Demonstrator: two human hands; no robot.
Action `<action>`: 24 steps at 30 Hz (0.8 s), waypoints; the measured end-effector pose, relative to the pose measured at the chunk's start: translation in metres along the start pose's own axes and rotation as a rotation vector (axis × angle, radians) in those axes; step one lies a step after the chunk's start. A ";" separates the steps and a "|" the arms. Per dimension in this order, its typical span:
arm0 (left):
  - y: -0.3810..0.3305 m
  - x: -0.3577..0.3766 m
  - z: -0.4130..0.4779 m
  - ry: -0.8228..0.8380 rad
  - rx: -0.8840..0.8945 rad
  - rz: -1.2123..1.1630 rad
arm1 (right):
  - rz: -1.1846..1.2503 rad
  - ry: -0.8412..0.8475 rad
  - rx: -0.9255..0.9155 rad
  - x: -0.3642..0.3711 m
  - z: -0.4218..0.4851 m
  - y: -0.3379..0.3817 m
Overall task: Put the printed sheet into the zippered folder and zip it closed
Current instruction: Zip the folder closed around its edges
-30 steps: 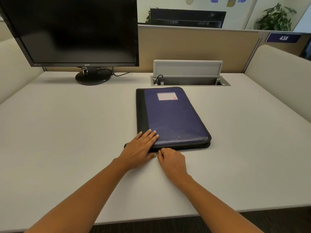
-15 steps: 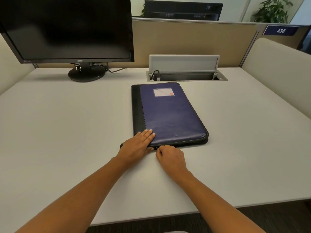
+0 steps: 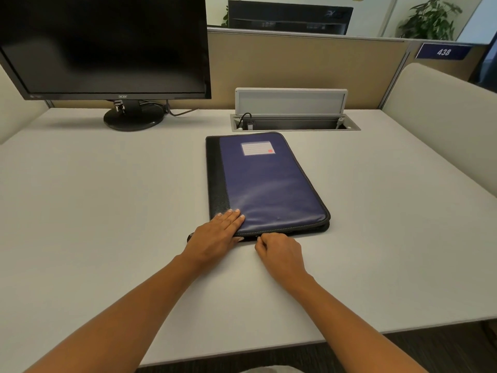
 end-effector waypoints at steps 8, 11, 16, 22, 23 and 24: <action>-0.005 -0.003 0.002 -0.005 -0.040 0.004 | -0.027 0.023 0.045 0.004 -0.001 0.003; -0.009 -0.003 0.005 0.036 -0.057 0.029 | -0.070 0.001 0.097 0.007 -0.002 0.008; -0.009 0.000 0.007 0.049 -0.052 0.052 | -0.098 0.058 0.068 0.009 0.000 0.016; -0.009 0.007 0.007 0.055 -0.036 0.058 | -0.072 0.083 -0.056 0.013 0.001 0.023; -0.009 0.007 0.007 0.055 -0.035 0.056 | -0.066 0.084 -0.061 0.013 0.001 0.023; -0.009 0.007 0.007 0.054 -0.032 0.056 | -0.063 0.078 -0.062 0.013 0.001 0.022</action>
Point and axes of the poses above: each hand's wrist, its own z-axis towards the middle knuckle, its own x-axis out of the palm, y = z × x, the point moved 2 cm from there along z, towards the middle knuckle, and after that the axes turned 4 degrees about -z, right-handed, at the moved point
